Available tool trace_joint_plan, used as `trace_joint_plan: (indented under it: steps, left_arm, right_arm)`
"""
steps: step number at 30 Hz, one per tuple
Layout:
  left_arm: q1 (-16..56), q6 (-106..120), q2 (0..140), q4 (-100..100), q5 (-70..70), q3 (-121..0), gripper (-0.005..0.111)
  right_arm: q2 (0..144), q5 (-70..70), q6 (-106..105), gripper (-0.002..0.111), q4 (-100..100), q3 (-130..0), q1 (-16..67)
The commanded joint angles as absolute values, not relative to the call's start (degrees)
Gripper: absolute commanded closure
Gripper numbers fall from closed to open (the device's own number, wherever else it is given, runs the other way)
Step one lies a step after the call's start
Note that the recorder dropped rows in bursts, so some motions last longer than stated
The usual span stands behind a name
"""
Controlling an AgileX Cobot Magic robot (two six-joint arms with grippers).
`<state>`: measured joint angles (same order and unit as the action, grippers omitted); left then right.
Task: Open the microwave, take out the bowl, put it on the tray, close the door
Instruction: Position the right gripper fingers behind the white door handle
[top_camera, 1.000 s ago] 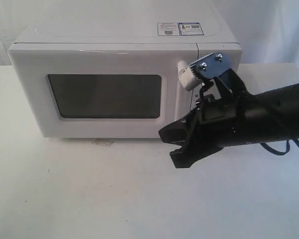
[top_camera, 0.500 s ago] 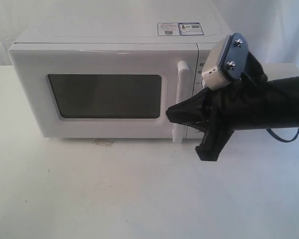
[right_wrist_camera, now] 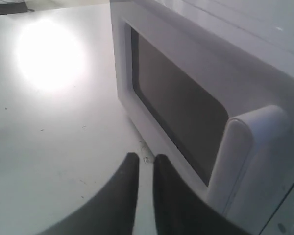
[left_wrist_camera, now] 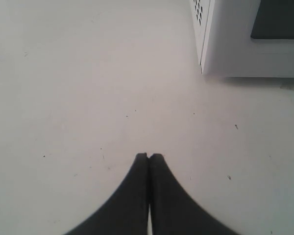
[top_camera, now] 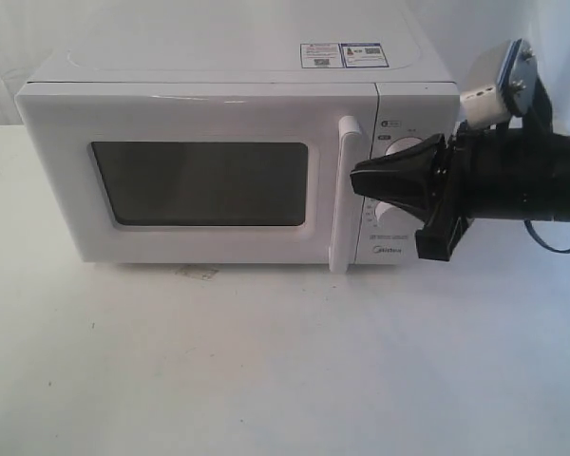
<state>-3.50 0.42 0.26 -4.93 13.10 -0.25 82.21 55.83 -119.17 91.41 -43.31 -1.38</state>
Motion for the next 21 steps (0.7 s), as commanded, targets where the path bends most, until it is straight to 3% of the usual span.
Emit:
trace_joint_plan:
  steps: [1,3,6,21]
  left_arm:
    - [-3.3,0.5,0.0,-5.1,13.3,0.0,0.107]
    - [-3.3,0.5,0.0,-5.1,13.3,0.0,0.107]
    - [-3.3,0.5,0.0,-5.1,13.3,0.0,0.107]
    - [-3.3,0.5,0.0,-5.1,13.3,0.0,0.107]
  right_arm:
    - [86.7,57.1,-122.8,0.076,93.4,-44.4,-1.8]
    - [88.1,57.1,-122.8,0.059,93.6,-45.2,-1.8]
    - [89.0,57.1,-122.8,0.045,94.4,-45.5,-1.8]
    - [91.7,57.8,-122.8,0.045,99.9,-47.4,-1.2]
